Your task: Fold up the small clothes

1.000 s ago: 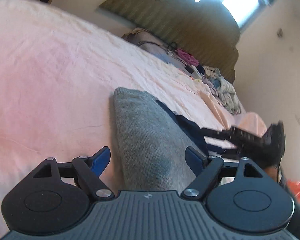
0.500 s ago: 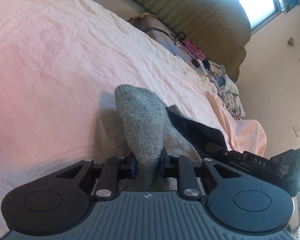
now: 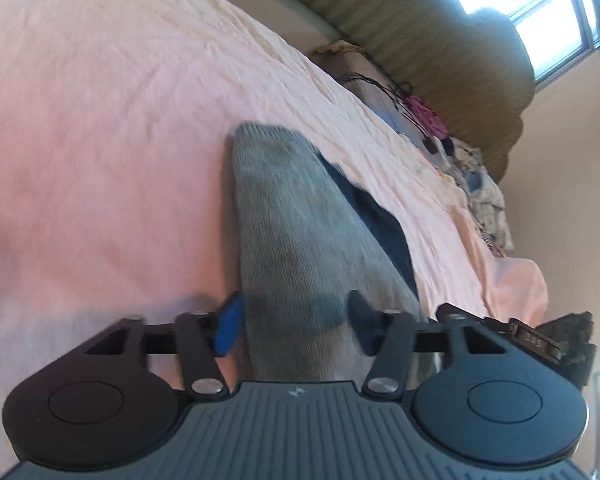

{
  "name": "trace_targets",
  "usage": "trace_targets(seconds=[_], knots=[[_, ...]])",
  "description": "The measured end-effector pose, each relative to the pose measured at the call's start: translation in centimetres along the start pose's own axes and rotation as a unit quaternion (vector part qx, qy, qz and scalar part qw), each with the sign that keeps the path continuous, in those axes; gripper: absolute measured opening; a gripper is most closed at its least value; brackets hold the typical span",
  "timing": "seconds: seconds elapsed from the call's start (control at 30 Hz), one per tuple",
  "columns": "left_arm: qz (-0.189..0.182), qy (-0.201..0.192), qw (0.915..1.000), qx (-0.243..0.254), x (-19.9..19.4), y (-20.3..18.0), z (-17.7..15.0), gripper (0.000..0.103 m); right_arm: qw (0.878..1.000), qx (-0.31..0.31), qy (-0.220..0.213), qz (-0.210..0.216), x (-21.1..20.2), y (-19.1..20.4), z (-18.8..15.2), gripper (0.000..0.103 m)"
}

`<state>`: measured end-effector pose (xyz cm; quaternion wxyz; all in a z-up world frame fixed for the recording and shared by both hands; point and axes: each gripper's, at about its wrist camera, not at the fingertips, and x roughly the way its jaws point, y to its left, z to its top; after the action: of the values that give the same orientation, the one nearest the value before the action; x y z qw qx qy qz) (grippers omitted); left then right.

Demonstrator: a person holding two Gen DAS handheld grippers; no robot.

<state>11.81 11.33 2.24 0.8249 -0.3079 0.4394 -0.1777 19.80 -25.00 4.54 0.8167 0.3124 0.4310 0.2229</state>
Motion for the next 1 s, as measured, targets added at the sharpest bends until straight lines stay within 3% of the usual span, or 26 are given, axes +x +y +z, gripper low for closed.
trace_targets(seconds=[0.1,0.13,0.17,0.2,0.23,0.27,0.33,0.47,0.57,0.63,0.67,0.7,0.73,0.77,0.8,0.87,0.9,0.93,1.0], knots=[[-0.037,0.014,0.9992,-0.008,0.0,0.1,-4.1,0.079,0.999,-0.020,0.028,-0.010,-1.8,-0.6,-2.6,0.062],[-0.042,0.001,0.9991,0.001,-0.1,-0.2,-5.0,0.079,0.999,-0.017,0.038,-0.013,-2.1,-1.0,-3.4,0.062],[-0.038,-0.008,0.9992,0.012,-0.1,-0.6,-5.9,0.072,0.999,-0.009,0.048,-0.014,-2.3,-1.5,-4.4,0.061],[-0.025,-0.009,0.9994,0.024,0.2,-1.1,-6.3,0.053,0.999,-0.010,0.041,-0.003,-2.5,-1.6,-5.1,0.056],[-0.007,0.010,0.9994,0.033,0.8,-1.5,-6.3,0.013,0.999,-0.004,0.047,0.000,-2.4,-1.6,-5.7,0.037],[0.003,0.017,0.9993,0.032,1.1,-1.6,-6.3,0.012,0.998,0.005,0.060,0.003,-2.0,-1.6,-6.1,0.021],[0.020,0.008,0.9983,0.054,-0.3,-2.2,-6.5,0.012,0.998,-0.027,0.065,-0.003,-2.0,-0.2,-6.8,0.019],[0.048,0.029,0.9930,0.105,-2.1,-2.1,-7.6,0.014,0.994,-0.088,0.059,-0.004,-4.2,2.4,-8.6,0.018],[0.060,0.009,0.9869,0.150,-3.4,-2.5,-8.9,0.022,0.989,-0.128,0.070,-0.034,-3.5,2.4,-11.0,0.018],[0.083,-0.011,0.9808,0.176,-5.2,-3.6,-8.8,0.033,0.991,-0.114,0.069,-0.023,-3.9,2.4,-10.7,0.037],[0.087,-0.038,0.9766,0.193,-6.2,-4.3,-8.8,0.042,0.992,-0.106,0.060,-0.023,-4.5,2.6,-10.0,0.044],[0.089,-0.077,0.9688,0.218,-7.1,-5.4,-8.8,0.050,0.993,-0.110,0.037,-0.018,-5.3,2.9,-9.3,0.056],[0.095,-0.109,0.9583,0.246,-7.5,-6.4,-8.8,0.070,0.993,-0.117,0.015,-0.012,-6.0,3.4,-8.4,0.060],[0.108,-0.138,0.9437,0.281,-7.3,-7.5,-8.9,0.080,0.993,-0.120,0.001,-0.012,-6.0,3.9,-7.2,0.060],[0.121,-0.153,0.9311,0.308,-6.4,-8.8,-8.8,0.080,0.993,-0.118,-0.009,-0.019,-5.6,4.3,-5.9,0.060],[0.115,-0.153,0.9198,0.342,-4.1,-10.5,-8.6,0.080,0.992,-0.116,-0.026,-0.032,-3.7,5.1,-3.2,0.055],[0.106,-0.141,0.9184,0.354,-2.7,-11.0,-8.5,0.080,0.992,-0.117,-0.029,-0.037,-2.6,5.9,-2.1,0.048],[0.106,-0.125,0.9165,0.365,-1.2,-11.3,-8.5,0.080,0.992,-0.123,-0.028,-0.030,-1.5,6.8,-1.4,0.047],[0.142,-0.068,0.9180,0.364,2.8,-10.8,-8.3,0.079,0.989,-0.146,-0.018,-0.002,1.0,9.0,-0.7,0.050]])
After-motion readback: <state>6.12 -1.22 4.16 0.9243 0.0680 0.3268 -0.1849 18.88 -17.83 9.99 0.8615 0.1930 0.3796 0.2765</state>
